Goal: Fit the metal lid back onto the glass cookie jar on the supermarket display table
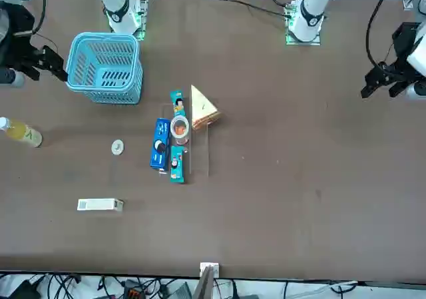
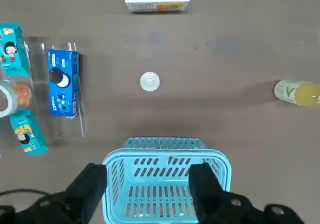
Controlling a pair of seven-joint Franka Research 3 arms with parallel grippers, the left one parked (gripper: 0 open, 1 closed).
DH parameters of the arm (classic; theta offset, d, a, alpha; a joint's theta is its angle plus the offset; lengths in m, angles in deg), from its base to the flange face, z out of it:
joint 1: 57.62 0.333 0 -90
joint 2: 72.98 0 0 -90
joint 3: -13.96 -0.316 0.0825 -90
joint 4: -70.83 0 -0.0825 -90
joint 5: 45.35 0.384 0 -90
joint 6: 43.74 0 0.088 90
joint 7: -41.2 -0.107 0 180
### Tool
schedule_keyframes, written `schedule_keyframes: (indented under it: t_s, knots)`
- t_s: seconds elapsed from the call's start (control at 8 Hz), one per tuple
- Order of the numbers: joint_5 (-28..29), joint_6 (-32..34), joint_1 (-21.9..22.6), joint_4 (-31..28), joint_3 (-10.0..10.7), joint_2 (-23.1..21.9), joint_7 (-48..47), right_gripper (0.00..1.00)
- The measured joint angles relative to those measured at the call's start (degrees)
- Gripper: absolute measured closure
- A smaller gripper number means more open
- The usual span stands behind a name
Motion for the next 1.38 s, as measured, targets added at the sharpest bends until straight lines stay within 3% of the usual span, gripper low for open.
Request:
schedule_keyframes:
  t_s: [0.62, 0.88, 1.12, 1.38]
  knots:
    - [-0.20, -1.27, -0.46, -1.14, 0.00, 3.01, -0.60, 0.00]
    - [-0.18, -11.27, -0.49, -7.93, -0.05, 5.35, -0.62, 0.00]
    - [-0.18, -25.82, -0.46, -19.31, -0.19, 6.81, -0.68, 0.00]
    - [-0.18, -34.60, -0.45, -26.53, -0.34, 8.90, -0.73, 0.00]
